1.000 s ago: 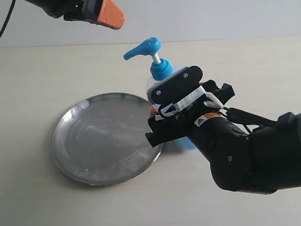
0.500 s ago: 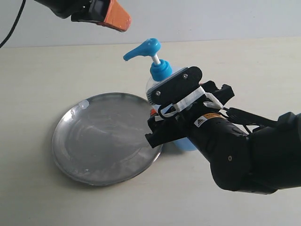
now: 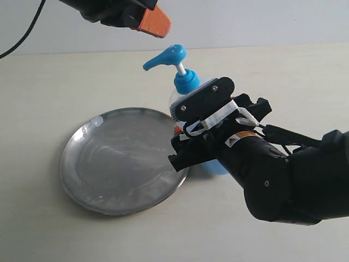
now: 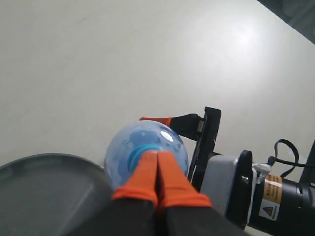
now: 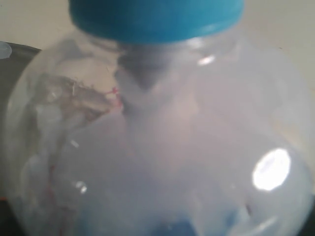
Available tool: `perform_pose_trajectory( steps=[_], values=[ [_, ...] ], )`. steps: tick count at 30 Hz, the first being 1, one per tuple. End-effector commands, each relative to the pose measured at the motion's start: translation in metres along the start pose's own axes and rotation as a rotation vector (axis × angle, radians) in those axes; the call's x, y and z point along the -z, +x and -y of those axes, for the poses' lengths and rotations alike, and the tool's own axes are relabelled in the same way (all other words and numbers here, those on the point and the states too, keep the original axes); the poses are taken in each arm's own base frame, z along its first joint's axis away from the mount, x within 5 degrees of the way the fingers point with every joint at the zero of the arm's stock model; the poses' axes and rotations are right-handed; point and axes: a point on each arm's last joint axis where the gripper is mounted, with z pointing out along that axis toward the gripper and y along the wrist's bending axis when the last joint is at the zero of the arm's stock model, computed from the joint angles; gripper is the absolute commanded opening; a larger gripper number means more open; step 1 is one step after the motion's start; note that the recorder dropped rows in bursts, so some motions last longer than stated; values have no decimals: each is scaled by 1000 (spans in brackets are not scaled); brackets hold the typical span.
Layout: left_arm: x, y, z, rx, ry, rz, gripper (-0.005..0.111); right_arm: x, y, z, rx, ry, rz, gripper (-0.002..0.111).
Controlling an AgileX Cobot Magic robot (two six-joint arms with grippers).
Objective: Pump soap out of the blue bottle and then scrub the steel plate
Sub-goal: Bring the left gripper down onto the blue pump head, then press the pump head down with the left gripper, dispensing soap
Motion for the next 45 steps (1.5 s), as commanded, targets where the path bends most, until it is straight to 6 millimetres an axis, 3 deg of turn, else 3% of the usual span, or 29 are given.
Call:
perform_pose_trajectory(
  steps=[1, 26, 45],
  values=[
    [-1, -3, -1, -4, -12, 20, 0, 2, -11, 3, 9, 32, 73, 0],
    [-31, 1, -4, 45, 34, -30, 0, 2, -10, 3, 9, 29, 70, 0],
    [-31, 6, -5, 8, 21, -84, 0, 2, -12, 3, 12, 24, 87, 0]
  ],
)
